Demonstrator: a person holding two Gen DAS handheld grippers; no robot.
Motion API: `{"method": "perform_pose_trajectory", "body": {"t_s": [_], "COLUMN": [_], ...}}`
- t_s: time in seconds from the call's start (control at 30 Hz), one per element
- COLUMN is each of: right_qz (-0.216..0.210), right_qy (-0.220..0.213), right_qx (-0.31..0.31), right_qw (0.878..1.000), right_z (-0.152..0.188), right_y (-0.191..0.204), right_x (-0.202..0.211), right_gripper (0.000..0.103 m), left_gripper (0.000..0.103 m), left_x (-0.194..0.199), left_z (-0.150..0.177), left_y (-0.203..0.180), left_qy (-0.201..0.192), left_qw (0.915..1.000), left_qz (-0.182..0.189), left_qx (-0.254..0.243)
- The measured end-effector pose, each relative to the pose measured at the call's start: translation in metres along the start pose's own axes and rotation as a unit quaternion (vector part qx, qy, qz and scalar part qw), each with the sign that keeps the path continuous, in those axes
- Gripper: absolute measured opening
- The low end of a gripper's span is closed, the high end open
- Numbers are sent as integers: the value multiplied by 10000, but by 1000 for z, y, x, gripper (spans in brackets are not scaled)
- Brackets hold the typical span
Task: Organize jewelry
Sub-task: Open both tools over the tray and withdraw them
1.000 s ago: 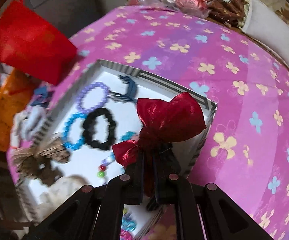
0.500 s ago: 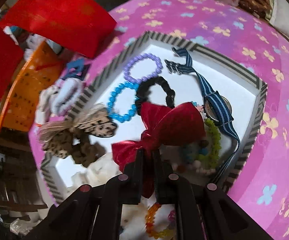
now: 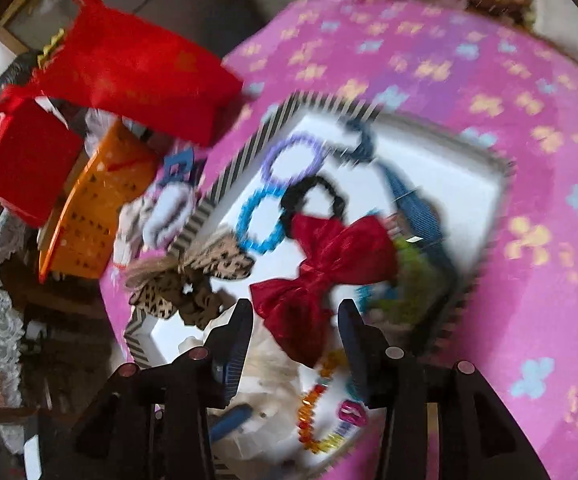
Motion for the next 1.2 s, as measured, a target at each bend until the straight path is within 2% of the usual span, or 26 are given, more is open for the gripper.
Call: {"method": "perform_pose_trajectory", "body": {"t_s": [0.07, 0.13, 0.3, 0.4, 0.53, 0.57, 0.6, 0.63, 0.73, 0.9, 1.0, 1.1, 1.2], "right_qz": [234, 513, 1198, 1501, 1486, 1479, 1481, 1498, 1540, 1442, 1422, 1475, 1527], "right_qy": [-476, -806, -1288, -1346, -1307, -1344, -1370, -1400, -1562, -1759, -1879, -1955, -2051], "right_qx": [-57, -147, -560, -909, -1317, -1369, -1374, -1355, -1229, -1165, -1168, -1089, -1025], "right_qw": [9986, 9953, 9828, 9752, 9713, 9702, 9698, 9693, 9679, 9668, 9648, 9634, 9613], "right_z": [7, 22, 91, 137, 182, 191, 195, 201, 211, 223, 234, 242, 250], "right_y": [-11, -28, -87, -123, -153, -157, -159, -160, -155, -148, -145, -140, -134], "right_x": [33, 62, 121, 139, 148, 150, 151, 153, 161, 173, 179, 184, 190], "right_gripper": [42, 42, 45, 45, 45, 45, 45, 45, 45, 45, 45, 45, 45], "left_gripper": [47, 48, 50, 65, 66, 71, 78, 79, 80, 81, 81, 82, 82], "left_x": [0, 1, -1, 1, 18, 23, 32, 41, 64, 99, 120, 139, 151], "left_z": [1, 2, 3, 6, 0, -1, -2, -2, -2, -6, -8, -12, -13], "left_y": [1, 1, 0, -4, -11, -13, -18, -23, -33, -51, -53, -52, -55], "left_qy": [-1, 7, 31, -45, -316, -347, -398, -473, -672, -743, -738, -764, -817], "left_qw": [9999, 9998, 9996, 9960, 9858, 9838, 9805, 9786, 9738, 9702, 9694, 9729, 9712], "left_qz": [-122, -155, -264, -824, -1588, -1697, -1859, -1938, -2120, -2254, -2335, -2168, -2207], "left_qx": [-57, -85, -122, -355, -455, -464, -491, -500, -472, -493, -173, 251, 363]}}
Point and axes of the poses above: each gripper's, at about its wrist camera, not at the fingertips, and x roughly against the way its jaws point, y to its left, z to its underside, the point moved 7 cm from there along -x, roughly the way its jaws point, and after that the axes turned 8 degrees about -x, right-handed, at the moved point
